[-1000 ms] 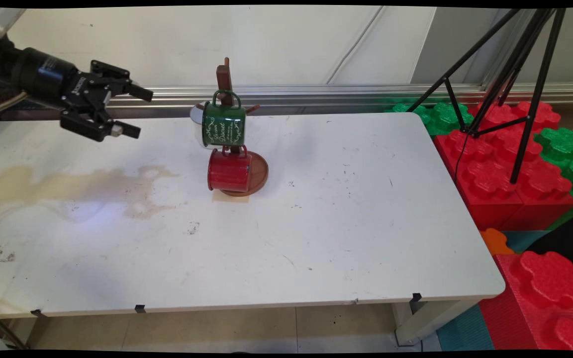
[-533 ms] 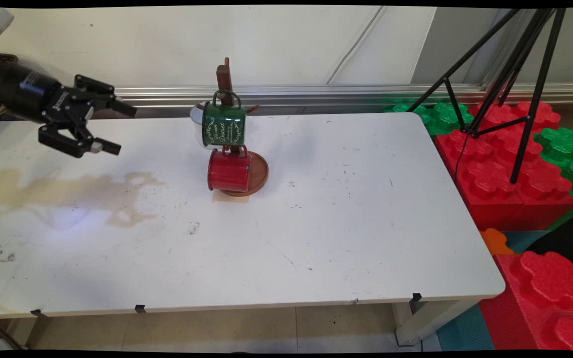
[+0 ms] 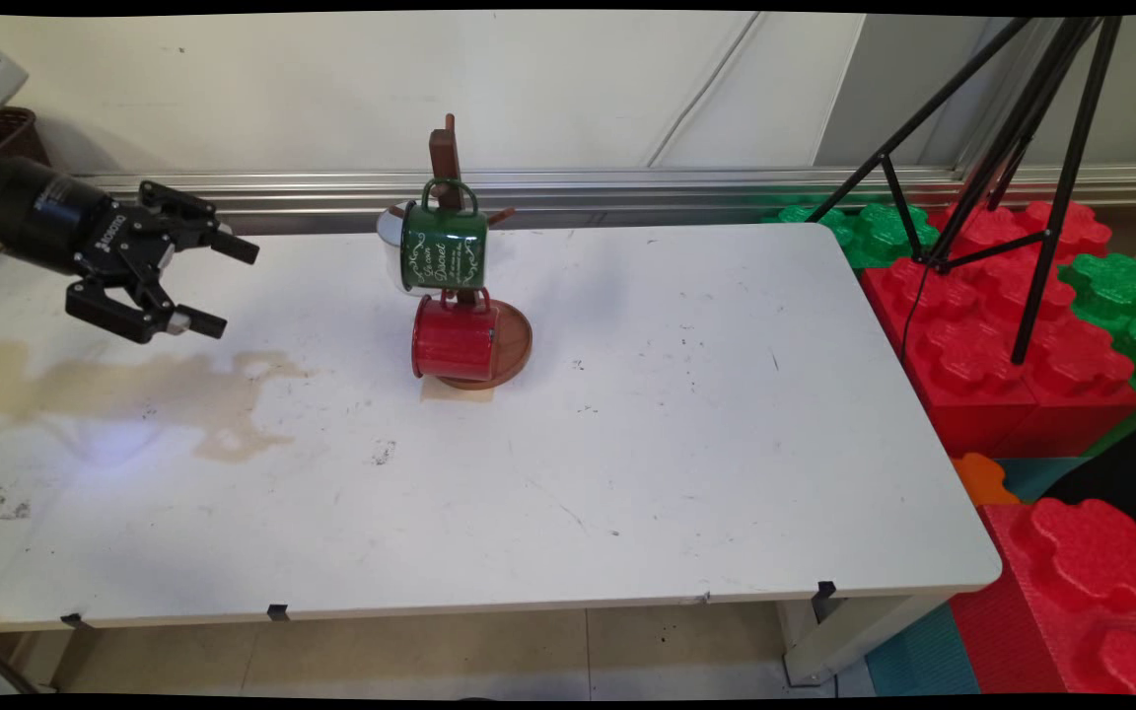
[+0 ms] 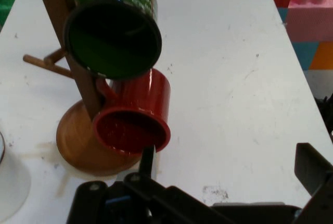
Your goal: Pick up the red mug from the rack
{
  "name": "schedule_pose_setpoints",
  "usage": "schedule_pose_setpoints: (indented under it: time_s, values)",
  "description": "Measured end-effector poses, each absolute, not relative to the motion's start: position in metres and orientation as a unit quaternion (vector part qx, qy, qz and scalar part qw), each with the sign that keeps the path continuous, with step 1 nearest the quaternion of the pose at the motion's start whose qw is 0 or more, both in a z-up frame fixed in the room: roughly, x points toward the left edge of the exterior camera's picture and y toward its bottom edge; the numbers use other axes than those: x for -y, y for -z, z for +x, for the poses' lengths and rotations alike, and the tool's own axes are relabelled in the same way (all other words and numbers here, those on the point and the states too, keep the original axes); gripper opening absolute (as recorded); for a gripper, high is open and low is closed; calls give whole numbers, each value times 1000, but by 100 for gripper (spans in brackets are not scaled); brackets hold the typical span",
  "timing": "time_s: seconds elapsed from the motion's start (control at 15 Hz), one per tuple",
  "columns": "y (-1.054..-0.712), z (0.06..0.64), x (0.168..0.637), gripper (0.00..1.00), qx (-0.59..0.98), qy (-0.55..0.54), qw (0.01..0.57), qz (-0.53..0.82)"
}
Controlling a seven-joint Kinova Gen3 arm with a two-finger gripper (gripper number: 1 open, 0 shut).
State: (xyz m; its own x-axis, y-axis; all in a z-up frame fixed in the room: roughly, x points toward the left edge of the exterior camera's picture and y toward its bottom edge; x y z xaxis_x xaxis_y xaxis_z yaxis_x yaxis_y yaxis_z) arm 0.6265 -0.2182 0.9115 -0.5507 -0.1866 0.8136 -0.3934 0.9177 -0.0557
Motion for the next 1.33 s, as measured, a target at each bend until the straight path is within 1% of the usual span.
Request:
schedule_pose_setpoints:
  time_s: [0.53, 1.33]
  values:
    - [-881, 624, 220, 100, 875, -114, 437, 175]
    - [-821, 616, 223, 100, 872, -113, 439, 185]
